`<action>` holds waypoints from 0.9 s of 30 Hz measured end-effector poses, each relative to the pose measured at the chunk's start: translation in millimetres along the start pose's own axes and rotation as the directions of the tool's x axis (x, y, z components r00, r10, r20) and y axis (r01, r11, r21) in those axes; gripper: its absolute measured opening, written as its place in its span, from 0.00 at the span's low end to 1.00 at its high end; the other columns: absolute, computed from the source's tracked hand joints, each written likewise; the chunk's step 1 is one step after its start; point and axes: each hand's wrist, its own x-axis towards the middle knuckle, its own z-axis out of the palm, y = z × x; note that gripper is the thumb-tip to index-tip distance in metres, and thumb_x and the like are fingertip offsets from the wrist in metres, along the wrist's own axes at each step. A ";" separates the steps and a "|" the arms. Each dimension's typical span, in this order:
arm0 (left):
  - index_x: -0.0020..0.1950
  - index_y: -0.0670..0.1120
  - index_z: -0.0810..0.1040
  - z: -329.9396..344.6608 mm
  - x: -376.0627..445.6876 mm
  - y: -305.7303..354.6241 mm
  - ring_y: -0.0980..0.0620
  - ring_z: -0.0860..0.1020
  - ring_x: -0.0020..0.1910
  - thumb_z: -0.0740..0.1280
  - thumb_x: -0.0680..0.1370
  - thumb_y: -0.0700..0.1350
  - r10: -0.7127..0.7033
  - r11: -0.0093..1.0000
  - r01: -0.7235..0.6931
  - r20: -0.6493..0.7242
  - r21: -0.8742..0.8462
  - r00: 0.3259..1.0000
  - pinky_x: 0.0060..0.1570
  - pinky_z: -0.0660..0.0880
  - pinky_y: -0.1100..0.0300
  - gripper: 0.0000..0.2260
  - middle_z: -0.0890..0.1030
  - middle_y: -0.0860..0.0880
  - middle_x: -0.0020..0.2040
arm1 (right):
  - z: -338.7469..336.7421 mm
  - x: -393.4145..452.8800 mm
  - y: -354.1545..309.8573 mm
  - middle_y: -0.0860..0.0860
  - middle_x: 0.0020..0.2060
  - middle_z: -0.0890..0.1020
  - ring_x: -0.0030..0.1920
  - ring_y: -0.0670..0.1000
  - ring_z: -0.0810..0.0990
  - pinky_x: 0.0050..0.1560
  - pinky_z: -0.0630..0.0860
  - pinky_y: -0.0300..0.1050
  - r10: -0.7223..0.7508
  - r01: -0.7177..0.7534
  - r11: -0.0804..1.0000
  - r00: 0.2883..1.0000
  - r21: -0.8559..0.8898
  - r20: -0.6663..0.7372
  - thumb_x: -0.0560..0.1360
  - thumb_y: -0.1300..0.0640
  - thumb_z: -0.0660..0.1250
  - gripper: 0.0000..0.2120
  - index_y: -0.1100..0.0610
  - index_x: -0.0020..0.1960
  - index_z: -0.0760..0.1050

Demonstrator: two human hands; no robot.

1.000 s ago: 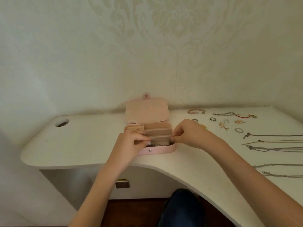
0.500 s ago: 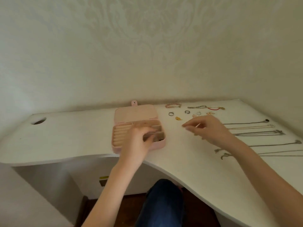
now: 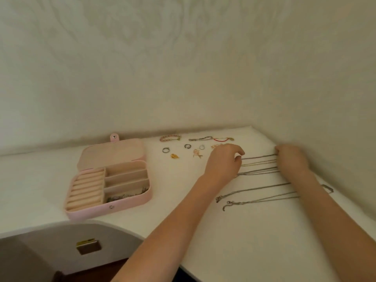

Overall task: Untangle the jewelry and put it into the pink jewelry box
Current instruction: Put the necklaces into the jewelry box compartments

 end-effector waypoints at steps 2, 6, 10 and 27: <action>0.58 0.44 0.79 8.2 11.6 4.3 0.48 0.75 0.60 0.61 0.78 0.39 -0.003 1.000 0.003 0.012 0.007 1.000 0.61 0.69 0.55 0.12 0.80 0.46 0.59 | 1.8 1.0 -4.2 0.61 0.51 0.81 0.52 0.61 0.80 0.50 0.78 0.49 0.040 -0.041 0.997 0.999 -0.066 -0.018 0.76 0.68 0.58 0.13 0.62 0.55 0.79; 0.62 0.45 0.76 19.1 17.4 1.5 0.48 0.75 0.60 0.61 0.79 0.40 -0.022 0.998 0.023 0.011 -0.061 1.000 0.61 0.69 0.57 0.13 0.77 0.47 0.63 | -0.1 -1.0 -9.2 0.60 0.49 0.81 0.48 0.60 0.79 0.44 0.74 0.46 0.052 -0.052 0.999 0.996 0.006 -0.067 0.74 0.70 0.60 0.12 0.63 0.50 0.80; 0.69 0.45 0.69 16.4 16.6 -5.1 0.52 0.71 0.65 0.64 0.78 0.42 -0.006 0.989 0.000 -0.040 -0.147 0.999 0.65 0.65 0.60 0.19 0.75 0.48 0.65 | -15.6 -11.7 -28.4 0.56 0.50 0.77 0.47 0.55 0.79 0.46 0.74 0.45 -0.133 0.180 0.921 0.979 0.346 -0.158 0.76 0.67 0.60 0.12 0.57 0.53 0.80; 0.38 0.49 0.81 -76.4 -21.5 -28.8 0.56 0.61 0.28 0.59 0.81 0.42 -0.179 0.726 0.188 0.081 -0.662 0.980 0.30 0.64 0.65 0.15 0.62 0.55 0.27 | -54.9 -47.0 -73.5 0.51 0.36 0.74 0.35 0.45 0.75 0.47 0.79 0.40 -0.272 -0.316 -0.293 0.933 0.902 0.238 0.79 0.67 0.56 0.13 0.60 0.55 0.78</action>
